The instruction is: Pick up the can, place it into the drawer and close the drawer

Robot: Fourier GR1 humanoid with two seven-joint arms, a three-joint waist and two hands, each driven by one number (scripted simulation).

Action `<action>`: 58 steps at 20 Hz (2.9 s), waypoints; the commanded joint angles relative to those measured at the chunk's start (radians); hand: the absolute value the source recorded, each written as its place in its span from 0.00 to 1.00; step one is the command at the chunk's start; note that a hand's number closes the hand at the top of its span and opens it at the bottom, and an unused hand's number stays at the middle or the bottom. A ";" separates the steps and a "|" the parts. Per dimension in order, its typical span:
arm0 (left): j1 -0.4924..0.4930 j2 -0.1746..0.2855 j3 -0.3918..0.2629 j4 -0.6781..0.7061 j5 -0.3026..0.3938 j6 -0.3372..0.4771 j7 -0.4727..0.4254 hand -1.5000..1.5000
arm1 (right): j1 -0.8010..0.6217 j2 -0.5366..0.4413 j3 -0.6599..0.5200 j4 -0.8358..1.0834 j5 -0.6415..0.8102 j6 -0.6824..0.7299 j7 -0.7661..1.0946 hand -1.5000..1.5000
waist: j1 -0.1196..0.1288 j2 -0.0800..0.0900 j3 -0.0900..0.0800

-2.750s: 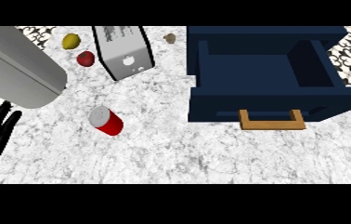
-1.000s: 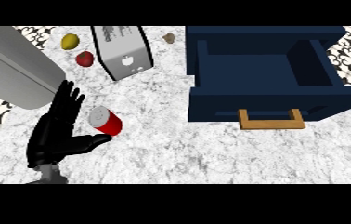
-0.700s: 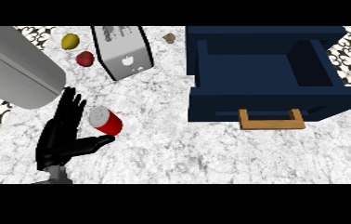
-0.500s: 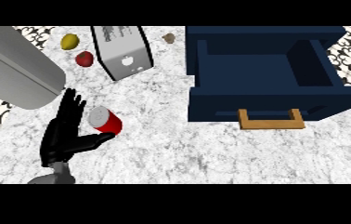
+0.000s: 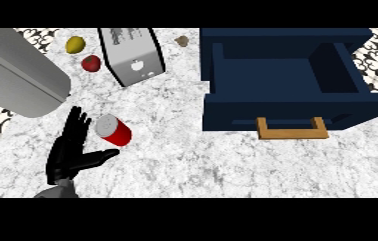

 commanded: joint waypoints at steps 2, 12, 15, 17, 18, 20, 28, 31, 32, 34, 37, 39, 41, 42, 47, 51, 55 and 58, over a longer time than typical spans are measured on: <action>-0.012 0.007 0.003 0.106 0.011 -0.032 -0.059 0.00 | 0.020 0.048 -0.011 -0.059 -0.005 0.029 0.019 0.00 | 0.000 0.000 0.000; -0.164 -0.002 0.020 0.349 0.029 -0.027 -0.155 0.00 | 0.007 0.022 -0.079 0.006 -0.045 0.074 0.013 0.00 | -0.003 0.000 0.000; -0.179 0.004 0.038 0.502 0.028 -0.074 -0.277 0.00 | 0.017 0.021 -0.091 -0.007 -0.070 0.079 0.021 0.00 | -0.006 0.001 0.000; -0.196 0.001 0.044 0.489 0.052 -0.070 -0.264 0.00 | -0.068 0.027 -0.034 -0.037 0.009 -0.006 0.085 0.00 | 0.000 0.001 0.000; -0.221 -0.027 0.044 0.490 0.061 -0.046 -0.243 0.00 | -0.004 0.054 -0.029 0.001 0.003 0.058 -0.003 0.00 | -0.003 0.000 0.000; -0.283 0.064 0.104 0.637 0.099 -0.158 -0.291 0.00 | 0.021 0.055 -0.060 -0.001 -0.037 0.104 0.002 0.00 | -0.010 0.002 -0.001; -0.304 0.009 0.037 0.616 0.101 -0.210 -0.271 1.00 | 0.023 0.028 -0.054 -0.119 -0.126 0.028 0.136 0.00 | -0.005 0.002 -0.001; -0.334 -0.015 0.023 0.502 0.124 -0.187 -0.226 1.00 | 0.025 0.056 -0.042 -0.078 -0.065 0.042 0.076 0.00 | -0.002 0.000 0.000; -0.329 0.016 0.037 0.513 0.138 -0.220 -0.231 1.00 | 0.069 0.056 0.027 -0.094 -0.052 -0.008 0.034 0.00 | -0.004 0.000 0.000; -0.283 0.017 0.016 0.448 0.143 -0.247 -0.222 1.00 | -0.025 0.042 -0.035 -0.027 -0.038 0.036 0.056 0.00 | 0.004 0.000 0.001; -0.225 -0.034 -0.020 0.307 0.147 -0.164 -0.158 1.00 | 0.097 0.056 0.022 -0.028 -0.022 0.033 -0.054 0.00 | 0.002 -0.003 0.001; -0.265 -0.062 -0.007 0.358 0.150 -0.118 -0.189 1.00 | 0.070 0.021 -0.082 -0.148 -0.180 0.009 0.144 0.00 | -0.002 -0.002 0.000; -0.309 -0.064 -0.013 0.275 0.165 -0.074 -0.128 1.00 | 0.093 0.056 -0.002 -0.119 -0.097 0.004 0.056 0.00 | -0.001 -0.002 0.001; -0.302 -0.050 -0.011 0.312 0.168 -0.110 -0.164 1.00 | 0.097 0.056 -0.028 -0.125 -0.122 0.019 0.083 0.00 | -0.002 -0.001 0.000; -0.241 -0.067 -0.100 0.030 0.181 -0.025 0.016 1.00 | 0.024 0.019 -0.064 -0.051 -0.098 0.010 0.069 0.00 | 0.007 -0.003 0.001; -0.258 -0.079 -0.149 -0.062 0.139 0.055 0.005 1.00 | 0.066 0.056 -0.022 -0.115 -0.083 0.006 0.067 0.00 | 0.003 -0.003 0.001; -0.291 -0.082 -0.198 -0.170 0.115 0.135 0.124 1.00 | 0.083 0.056 -0.018 -0.037 -0.049 0.035 -0.018 0.00 | 0.001 -0.003 0.001; -0.343 -0.082 -0.219 -0.182 0.104 0.166 0.169 1.00 | 0.087 0.055 -0.050 -0.147 -0.153 0.007 0.099 0.00 | -0.003 -0.002 0.001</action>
